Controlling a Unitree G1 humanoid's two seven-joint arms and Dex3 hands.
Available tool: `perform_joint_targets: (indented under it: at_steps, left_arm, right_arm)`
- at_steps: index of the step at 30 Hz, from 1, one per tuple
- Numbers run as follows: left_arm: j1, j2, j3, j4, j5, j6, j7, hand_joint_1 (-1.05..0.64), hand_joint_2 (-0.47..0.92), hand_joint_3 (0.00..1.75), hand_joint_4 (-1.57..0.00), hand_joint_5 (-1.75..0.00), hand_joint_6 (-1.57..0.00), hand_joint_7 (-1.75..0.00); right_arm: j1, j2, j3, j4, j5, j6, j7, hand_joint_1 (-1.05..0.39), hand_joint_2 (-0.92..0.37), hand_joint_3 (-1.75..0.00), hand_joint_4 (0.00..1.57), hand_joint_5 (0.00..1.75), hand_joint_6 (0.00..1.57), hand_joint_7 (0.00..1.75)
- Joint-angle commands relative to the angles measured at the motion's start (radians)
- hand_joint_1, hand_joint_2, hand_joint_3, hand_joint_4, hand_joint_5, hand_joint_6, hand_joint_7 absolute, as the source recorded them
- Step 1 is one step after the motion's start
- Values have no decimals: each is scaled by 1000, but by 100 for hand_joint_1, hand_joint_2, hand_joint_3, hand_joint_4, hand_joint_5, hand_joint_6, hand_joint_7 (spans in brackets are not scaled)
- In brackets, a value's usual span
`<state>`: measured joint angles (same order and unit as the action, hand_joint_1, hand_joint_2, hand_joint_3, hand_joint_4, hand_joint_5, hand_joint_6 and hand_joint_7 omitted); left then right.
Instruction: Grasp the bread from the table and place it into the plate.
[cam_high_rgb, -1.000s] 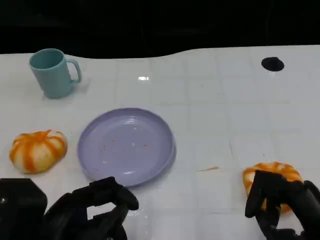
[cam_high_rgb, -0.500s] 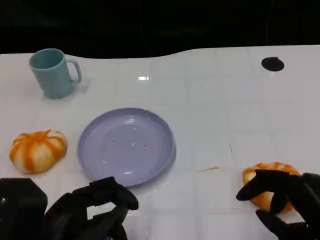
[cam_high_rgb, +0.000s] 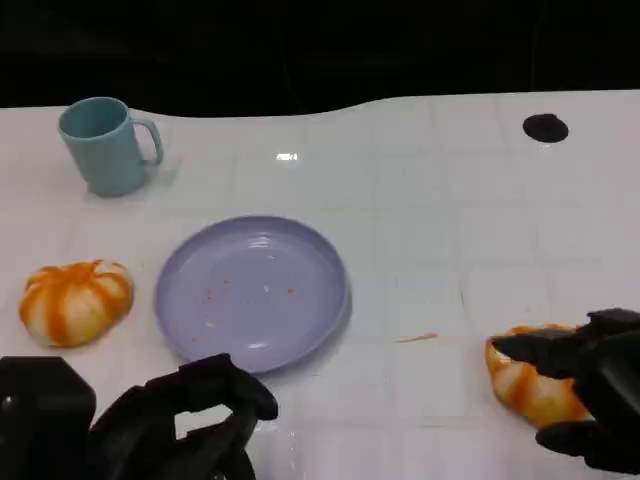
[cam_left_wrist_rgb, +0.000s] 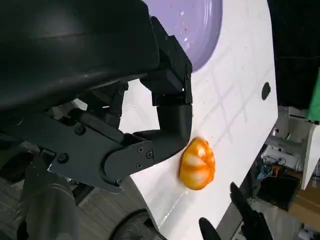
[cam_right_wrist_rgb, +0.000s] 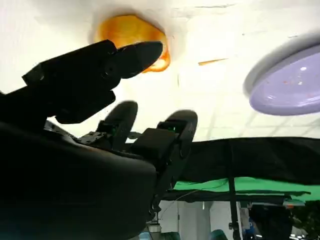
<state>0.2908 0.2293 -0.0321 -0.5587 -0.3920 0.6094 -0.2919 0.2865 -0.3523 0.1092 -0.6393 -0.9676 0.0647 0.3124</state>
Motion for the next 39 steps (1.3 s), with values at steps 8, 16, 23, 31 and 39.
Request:
perform_joint_targets:
  at_steps: [8, 16, 23, 31, 39]
  left_arm:
    - [-9, 4, -8, -2, 11, 8, 15, -36, 79, 77, -69, -175, -65, -141]
    - [-7, -2, -11, -13, 9, 15, 24, -36, 78, 78, -70, -175, -65, -141]
    - [-6, -1, -10, -20, 1, 20, 25, -36, 78, 78, -69, -175, -64, -141]
    - [-8, -1, -19, -28, 15, 18, 37, -34, 79, 79, -70, -175, -65, -142]
    - [-12, -5, -25, -37, 19, 27, 45, -36, 78, 79, -70, -175, -64, -143]
  right_arm:
    - [-66, -3, 64, 80, -146, 59, 84, -50, -80, 0, 17, 35, 36, 0]
    - [-151, -6, 105, 244, -172, 85, 70, -49, -82, -1, 18, 33, 38, 1]
    - [-227, -6, 143, 382, -191, 122, 57, -52, -87, -2, 19, 30, 39, 1]
    - [-306, 22, 185, 555, -163, 176, -4, -54, -92, -7, 25, 27, 44, 2]
    - [-367, 74, 185, 677, -72, 244, -37, -50, -92, -9, 34, 21, 55, 3]
